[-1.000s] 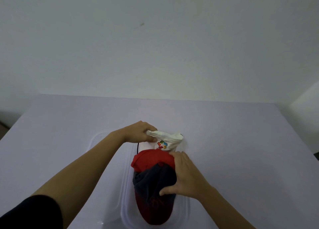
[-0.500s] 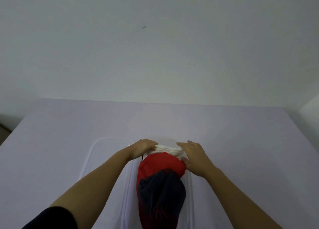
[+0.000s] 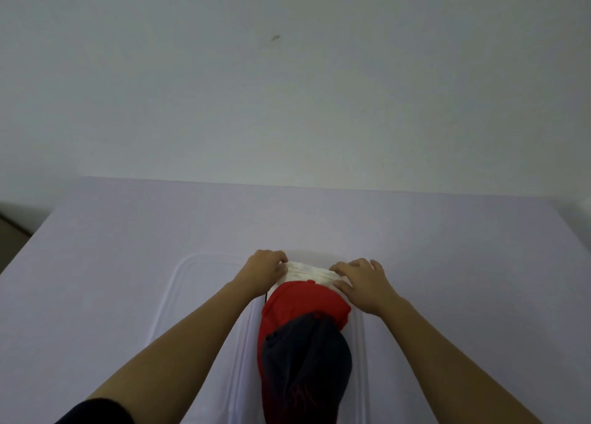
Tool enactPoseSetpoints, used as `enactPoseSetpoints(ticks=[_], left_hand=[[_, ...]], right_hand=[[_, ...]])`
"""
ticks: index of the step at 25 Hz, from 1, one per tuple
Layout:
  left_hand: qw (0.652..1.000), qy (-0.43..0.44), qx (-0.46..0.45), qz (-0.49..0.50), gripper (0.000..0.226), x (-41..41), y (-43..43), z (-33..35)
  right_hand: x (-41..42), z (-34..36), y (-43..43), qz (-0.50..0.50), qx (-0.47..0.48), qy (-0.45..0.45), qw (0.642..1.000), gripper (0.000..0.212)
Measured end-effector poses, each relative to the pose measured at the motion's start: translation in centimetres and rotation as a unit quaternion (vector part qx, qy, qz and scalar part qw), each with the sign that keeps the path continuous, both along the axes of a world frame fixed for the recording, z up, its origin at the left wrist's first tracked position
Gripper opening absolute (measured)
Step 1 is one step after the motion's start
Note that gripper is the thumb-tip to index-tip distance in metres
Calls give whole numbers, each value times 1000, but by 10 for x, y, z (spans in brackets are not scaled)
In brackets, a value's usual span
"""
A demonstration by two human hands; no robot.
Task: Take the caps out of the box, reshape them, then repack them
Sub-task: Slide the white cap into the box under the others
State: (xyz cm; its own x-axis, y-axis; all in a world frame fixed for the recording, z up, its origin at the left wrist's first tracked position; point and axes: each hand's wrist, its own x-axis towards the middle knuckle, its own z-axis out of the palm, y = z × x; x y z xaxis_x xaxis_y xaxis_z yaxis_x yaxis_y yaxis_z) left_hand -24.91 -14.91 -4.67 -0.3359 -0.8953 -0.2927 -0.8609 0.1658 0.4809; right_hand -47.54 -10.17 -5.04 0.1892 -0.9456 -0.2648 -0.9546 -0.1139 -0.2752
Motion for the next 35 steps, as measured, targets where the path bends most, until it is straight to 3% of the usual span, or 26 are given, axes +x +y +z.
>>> enactPoseSetpoints(ticks=[4, 7, 10, 15, 17, 19, 21, 25, 28, 32, 35], left_hand=[[992, 96, -68, 37, 25, 9, 6, 15], [987, 155, 45, -1, 10, 21, 16, 34], [984, 59, 144, -86, 13, 28, 17, 32], [997, -61, 42, -25, 26, 21, 17, 8], [991, -131, 0, -4, 29, 11, 24, 1], [988, -154, -21, 12, 31, 6, 28, 1], [995, -89, -15, 45, 34, 10, 32, 6], [981, 178, -13, 81, 22, 34, 64, 22], [950, 308, 0, 57, 29, 47, 102, 20], [971, 237, 35, -17, 45, 43, 128, 2], [985, 159, -55, 26, 50, 27, 128, -7]], right_hand=[[-19, 7, 21, -57, -103, -185, 976, 43], [-22, 11, 35, 23, -33, -135, 990, 72], [-14, 9, 32, 62, 1, -61, 996, 98], [8, 5, 19, 6, -30, 18, 999, 54], [13, 4, 19, -22, -32, 51, 998, 46], [14, 3, 22, -65, -27, 27, 997, 43], [12, 2, 29, -88, -28, -44, 995, 43], [5, 7, 66, -65, -100, -255, 959, 47], [7, 4, 101, -8, -30, -231, 973, 72], [22, -8, 113, -23, -18, -144, 989, 80], [38, -4, 114, -61, -30, -84, 994, 87]])
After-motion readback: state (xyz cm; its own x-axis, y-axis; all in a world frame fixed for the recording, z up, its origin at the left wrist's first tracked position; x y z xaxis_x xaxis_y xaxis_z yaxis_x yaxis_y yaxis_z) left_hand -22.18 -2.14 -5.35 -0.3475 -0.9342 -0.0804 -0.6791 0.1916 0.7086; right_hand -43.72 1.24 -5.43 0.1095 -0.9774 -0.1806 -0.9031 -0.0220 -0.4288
